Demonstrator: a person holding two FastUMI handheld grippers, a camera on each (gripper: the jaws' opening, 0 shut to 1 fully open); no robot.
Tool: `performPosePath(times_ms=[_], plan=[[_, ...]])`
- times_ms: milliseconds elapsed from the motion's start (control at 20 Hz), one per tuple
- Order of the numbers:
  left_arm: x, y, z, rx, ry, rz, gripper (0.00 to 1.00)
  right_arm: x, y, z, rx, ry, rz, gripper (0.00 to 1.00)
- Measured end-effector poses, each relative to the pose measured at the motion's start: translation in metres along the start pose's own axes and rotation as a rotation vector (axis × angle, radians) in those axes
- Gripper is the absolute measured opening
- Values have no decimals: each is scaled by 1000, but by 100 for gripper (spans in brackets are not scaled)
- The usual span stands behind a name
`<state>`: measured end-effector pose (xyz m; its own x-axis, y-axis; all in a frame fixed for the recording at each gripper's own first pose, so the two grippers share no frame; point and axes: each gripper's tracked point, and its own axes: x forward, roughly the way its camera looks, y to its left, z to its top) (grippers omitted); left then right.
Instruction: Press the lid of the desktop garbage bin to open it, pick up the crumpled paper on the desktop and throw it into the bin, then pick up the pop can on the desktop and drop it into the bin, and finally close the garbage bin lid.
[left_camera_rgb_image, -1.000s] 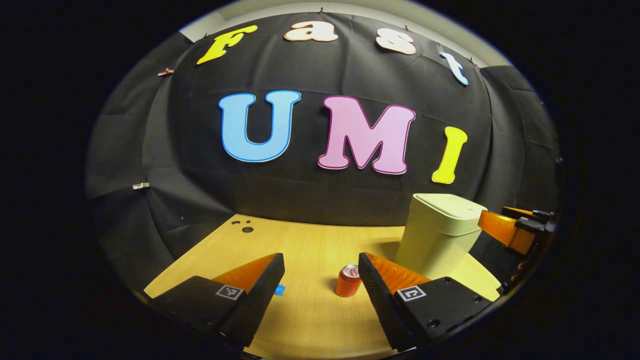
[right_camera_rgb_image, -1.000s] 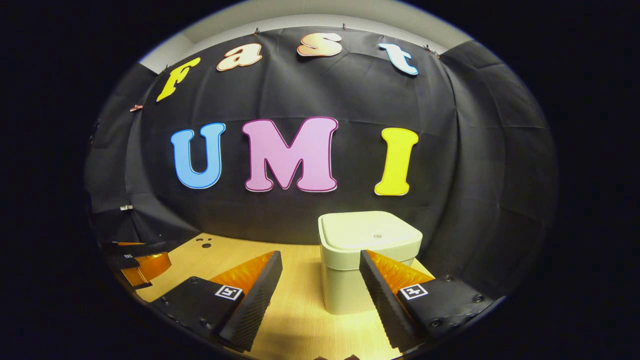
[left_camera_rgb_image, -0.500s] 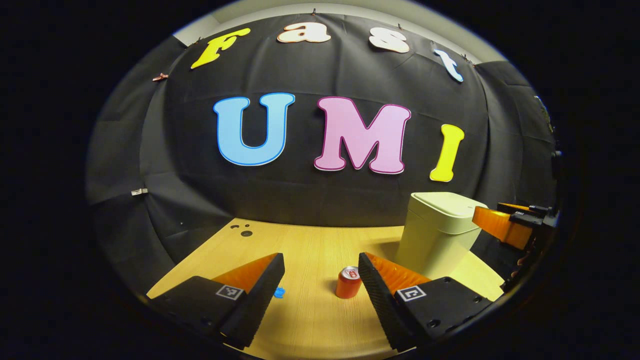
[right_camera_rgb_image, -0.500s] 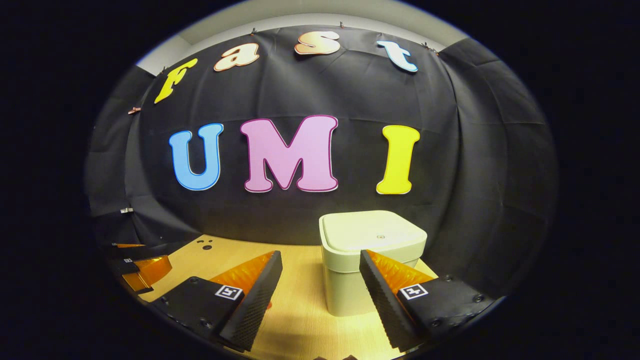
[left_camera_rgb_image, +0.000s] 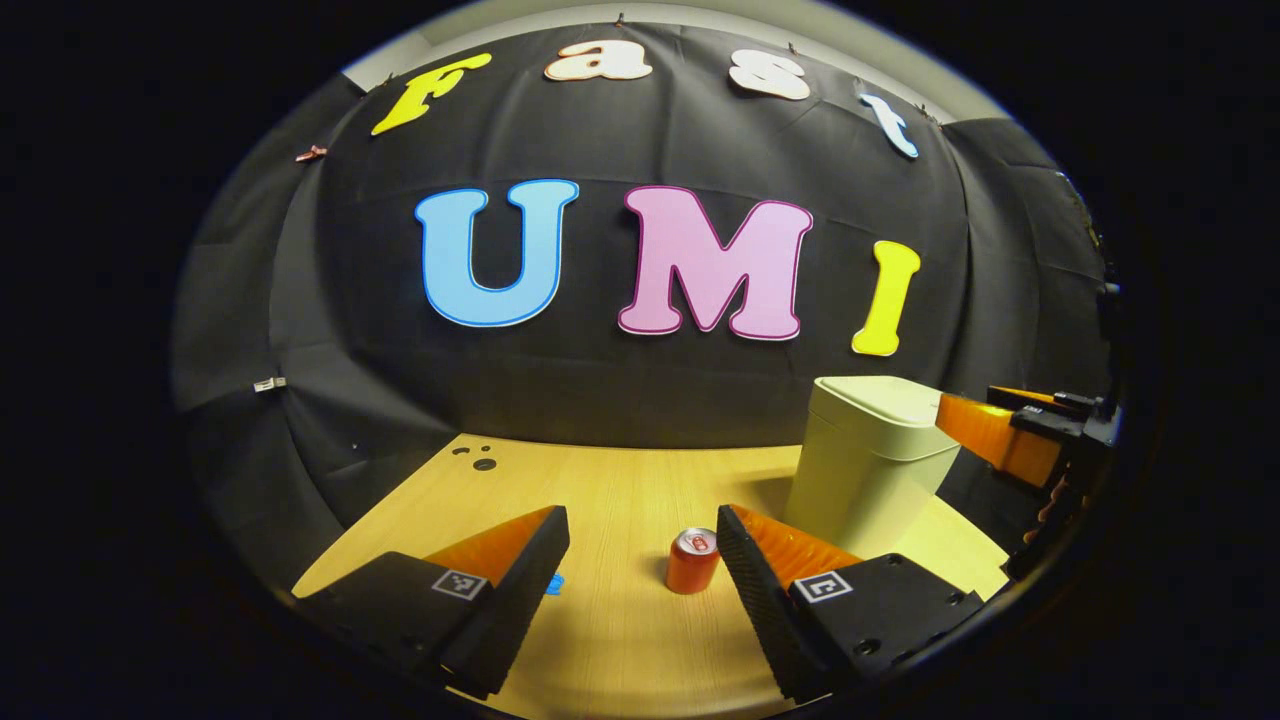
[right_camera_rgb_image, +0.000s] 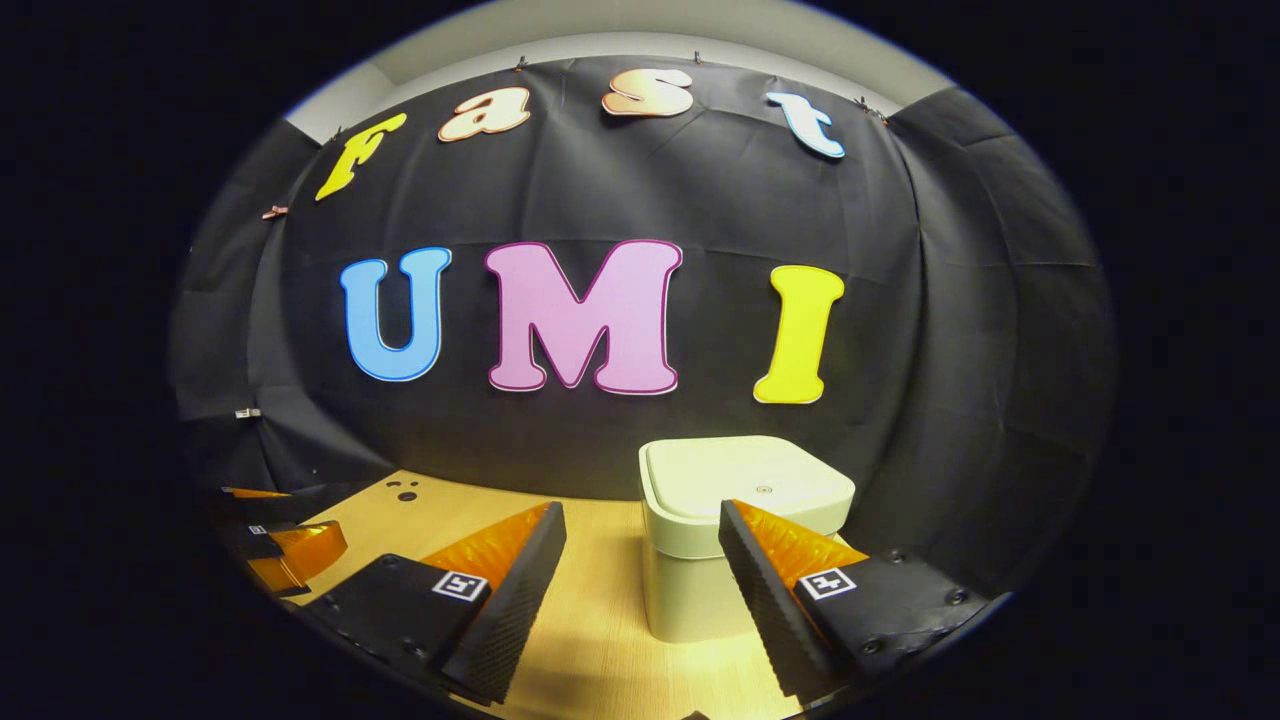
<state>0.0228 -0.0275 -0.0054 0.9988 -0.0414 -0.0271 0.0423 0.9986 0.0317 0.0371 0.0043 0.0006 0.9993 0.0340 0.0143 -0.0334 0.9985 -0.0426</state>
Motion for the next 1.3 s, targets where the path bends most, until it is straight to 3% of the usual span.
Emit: performPosePath(times_ms=[50,150,300,550,650,750,950,1300], plan=[[0,0,0,1,0,-2,95,-1,-1,1,-5,-5,-6,90],[1,1,0,11,5,5,95,0,-1,0,-23,-6,-8,65],[3,4,-4,24,11,18,95,-4,1,0,-60,-3,-8,58],[2,5,-3,49,9,18,95,-1,-2,-4,-46,15,-31,18],[2,4,-2,55,8,15,96,-1,-1,-6,-42,26,-29,17],[2,4,-2,57,7,8,95,0,9,-9,-38,39,22,5],[4,4,-4,62,10,4,95,0,24,-7,-4,49,123,5],[8,-4,-8,81,25,-29,95,3,25,-9,-13,96,152,5]])
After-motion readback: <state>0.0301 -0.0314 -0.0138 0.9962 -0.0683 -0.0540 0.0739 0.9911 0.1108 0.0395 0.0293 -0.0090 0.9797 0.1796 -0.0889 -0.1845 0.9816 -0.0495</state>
